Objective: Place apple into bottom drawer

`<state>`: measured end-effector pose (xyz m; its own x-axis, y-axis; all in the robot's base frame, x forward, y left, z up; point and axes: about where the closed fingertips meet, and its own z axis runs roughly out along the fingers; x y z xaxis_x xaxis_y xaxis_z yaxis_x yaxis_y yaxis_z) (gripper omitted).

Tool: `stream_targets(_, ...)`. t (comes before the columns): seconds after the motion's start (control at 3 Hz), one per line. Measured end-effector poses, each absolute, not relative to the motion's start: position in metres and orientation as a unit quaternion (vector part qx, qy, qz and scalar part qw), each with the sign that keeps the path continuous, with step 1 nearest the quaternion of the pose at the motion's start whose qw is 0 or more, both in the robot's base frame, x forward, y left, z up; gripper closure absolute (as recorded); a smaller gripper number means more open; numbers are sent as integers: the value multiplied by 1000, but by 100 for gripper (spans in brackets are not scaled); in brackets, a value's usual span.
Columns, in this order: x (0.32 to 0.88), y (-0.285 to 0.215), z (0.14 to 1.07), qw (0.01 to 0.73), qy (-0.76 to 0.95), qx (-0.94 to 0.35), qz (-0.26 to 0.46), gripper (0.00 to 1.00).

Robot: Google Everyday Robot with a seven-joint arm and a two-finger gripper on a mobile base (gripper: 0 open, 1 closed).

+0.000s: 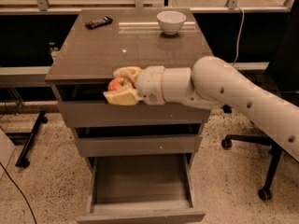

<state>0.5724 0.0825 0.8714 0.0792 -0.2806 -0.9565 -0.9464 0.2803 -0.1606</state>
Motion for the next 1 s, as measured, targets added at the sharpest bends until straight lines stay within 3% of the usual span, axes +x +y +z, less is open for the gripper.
stream_targets(0.67, 499, 63, 763, 527, 618, -479, 333, 100)
stream_targets(1.0, 503, 51, 701, 528, 640, -443, 339, 100)
